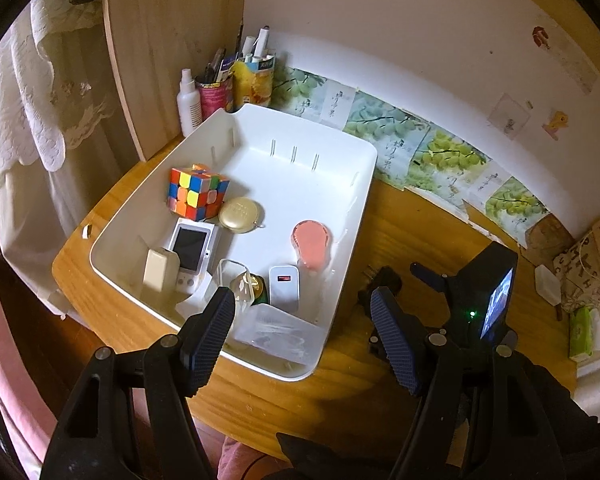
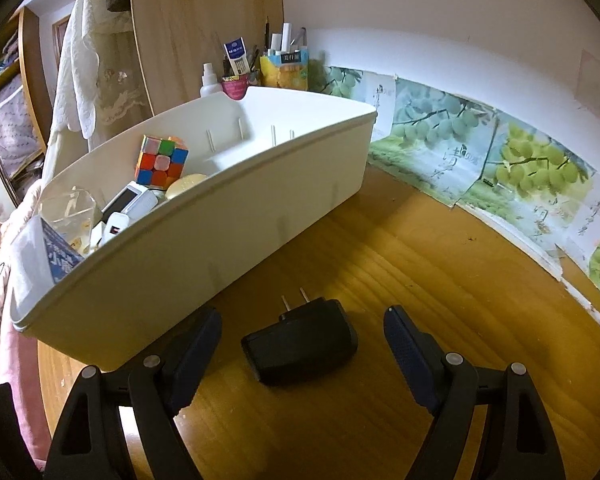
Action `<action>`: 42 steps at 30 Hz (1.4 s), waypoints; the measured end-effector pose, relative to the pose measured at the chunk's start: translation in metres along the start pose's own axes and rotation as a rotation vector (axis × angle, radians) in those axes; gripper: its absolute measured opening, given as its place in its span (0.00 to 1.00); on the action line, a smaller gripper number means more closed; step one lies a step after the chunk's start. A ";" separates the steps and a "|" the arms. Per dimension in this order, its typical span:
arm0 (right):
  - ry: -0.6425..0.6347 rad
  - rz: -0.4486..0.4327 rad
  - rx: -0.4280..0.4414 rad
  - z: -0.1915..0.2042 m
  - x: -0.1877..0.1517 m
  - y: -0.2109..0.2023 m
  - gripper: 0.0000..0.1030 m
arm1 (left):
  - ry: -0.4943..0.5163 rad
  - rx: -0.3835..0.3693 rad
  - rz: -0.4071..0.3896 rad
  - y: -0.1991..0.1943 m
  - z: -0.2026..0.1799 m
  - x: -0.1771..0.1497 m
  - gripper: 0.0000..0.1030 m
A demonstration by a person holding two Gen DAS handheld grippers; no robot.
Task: Organize rigid objects
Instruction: 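Move the right tool to the black plug adapter and grasp it, then carry the black plug adapter into the white tray with the right tool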
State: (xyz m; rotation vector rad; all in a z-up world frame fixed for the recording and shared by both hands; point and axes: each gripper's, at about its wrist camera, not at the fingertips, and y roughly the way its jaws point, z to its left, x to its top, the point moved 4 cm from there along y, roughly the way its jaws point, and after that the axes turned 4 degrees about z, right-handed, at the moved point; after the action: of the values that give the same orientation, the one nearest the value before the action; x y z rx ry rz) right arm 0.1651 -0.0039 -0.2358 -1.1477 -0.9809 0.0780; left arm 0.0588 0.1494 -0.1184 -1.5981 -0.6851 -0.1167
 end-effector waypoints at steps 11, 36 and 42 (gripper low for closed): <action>-0.002 0.035 0.050 -0.002 -0.004 0.013 0.81 | -0.004 0.013 0.023 0.006 -0.009 0.005 0.72; 0.009 0.114 0.018 0.001 -0.003 0.020 0.64 | -0.013 -0.041 -0.020 -0.005 -0.002 0.009 0.72; 0.031 0.096 -0.017 0.001 0.001 0.004 0.64 | 0.019 -0.095 -0.043 -0.010 0.000 0.013 0.72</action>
State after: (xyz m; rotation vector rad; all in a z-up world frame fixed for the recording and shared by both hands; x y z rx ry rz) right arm 0.1668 -0.0005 -0.2383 -1.2086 -0.9003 0.1287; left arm 0.0648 0.1540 -0.1040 -1.6717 -0.7082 -0.1982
